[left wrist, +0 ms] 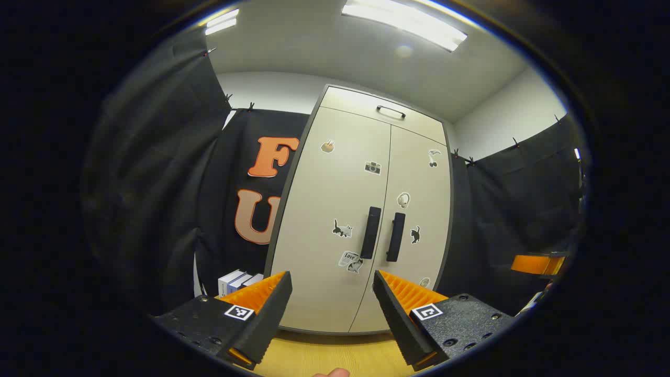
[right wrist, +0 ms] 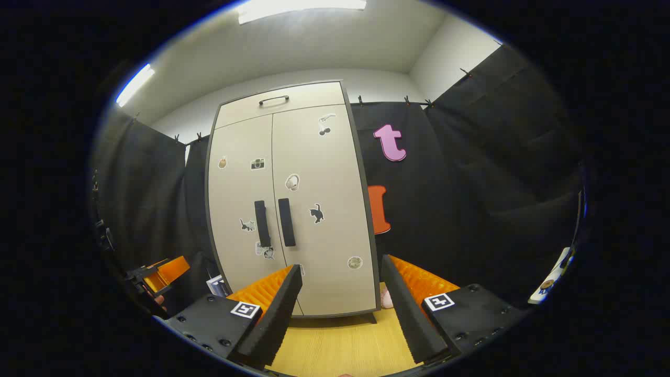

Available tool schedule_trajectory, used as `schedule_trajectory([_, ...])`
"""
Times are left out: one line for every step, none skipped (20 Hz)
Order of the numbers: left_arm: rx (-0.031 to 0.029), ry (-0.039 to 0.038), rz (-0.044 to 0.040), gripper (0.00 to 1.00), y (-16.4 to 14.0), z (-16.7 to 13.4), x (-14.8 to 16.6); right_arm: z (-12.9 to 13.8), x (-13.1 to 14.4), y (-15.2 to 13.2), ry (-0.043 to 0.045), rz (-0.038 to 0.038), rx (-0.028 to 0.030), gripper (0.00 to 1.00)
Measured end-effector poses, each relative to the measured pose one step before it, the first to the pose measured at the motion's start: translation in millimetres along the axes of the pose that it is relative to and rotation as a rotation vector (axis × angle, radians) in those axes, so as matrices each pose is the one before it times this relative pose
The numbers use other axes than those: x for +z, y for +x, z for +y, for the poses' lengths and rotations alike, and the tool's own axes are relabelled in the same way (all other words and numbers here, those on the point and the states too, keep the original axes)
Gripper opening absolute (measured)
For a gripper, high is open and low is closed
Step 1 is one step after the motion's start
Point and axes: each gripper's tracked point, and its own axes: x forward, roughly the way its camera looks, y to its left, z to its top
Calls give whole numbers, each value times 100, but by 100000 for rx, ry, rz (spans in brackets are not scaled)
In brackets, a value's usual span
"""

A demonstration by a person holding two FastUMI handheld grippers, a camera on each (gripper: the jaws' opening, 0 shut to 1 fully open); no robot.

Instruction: Open the right door of the double-door shoe cabinet with the right hand, and open the left door with the left hand.

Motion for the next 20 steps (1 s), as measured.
schedule_trajectory([189,116,-113,94,-23,114,123,68,-92,-8,-45,391,158,98])
schedule_trajectory([102,42,-127,94,28,56,54,54,-111,-133,-123,447,39,98])
schedule_trajectory([-13,10,-21,94,-100,23,-83,101,-99,24,-166,259,-117,98])
schedule_trajectory([-64,14,54,94,33,-53,-60,-89,-124,-86,-183,207,-130,98])
schedule_trajectory([-16,39,-5,94,63,43,-12,-10,-119,-17,-156,345,-112,98])
schedule_trajectory([32,85,140,94,14,18,7,145,-84,-7,-44,360,-39,98])
schedule_trajectory([26,57,159,94,-87,41,-148,90,-42,-26,48,311,48,98])
schedule_trajectory([89,37,242,94,-4,43,-137,-25,-44,-71,89,36,102,98])
schedule_trajectory([187,-44,234,94,16,58,-56,74,103,-99,22,-329,71,98])
schedule_trajectory([172,-148,176,94,2,24,-37,82,166,-129,-88,-511,-13,98])
schedule_trajectory([139,-238,198,94,41,16,-44,-63,98,-21,-148,-403,-111,98])
schedule_trajectory([181,-192,108,94,51,66,-92,-30,67,-41,-141,-175,-77,98])
schedule_trajectory([213,-167,21,94,-68,41,-53,-16,-34,-15,-61,129,-63,98])
schedule_trajectory([98,-69,37,94,-3,8,-3,118,-25,-57,122,152,18,98])
schedule_trajectory([44,6,3,94,-44,64,-4,112,-56,-51,256,194,164,98])
schedule_trajectory([6,144,-39,94,-8,51,-1,-23,40,-173,114,83,234,98])
schedule_trajectory([397,444,150,94,54,97,-95,70,-6,-24,-95,-41,78,98])
schedule_trajectory([534,518,104,94,-80,159,-47,-62,73,-7,-220,-99,-68,98])
schedule_trajectory([262,354,-17,94,-196,103,13,-5,58,-17,-165,-213,-124,98])
schedule_trajectory([49,98,65,94,-85,54,0,20,46,-52,-13,-250,-94,98])
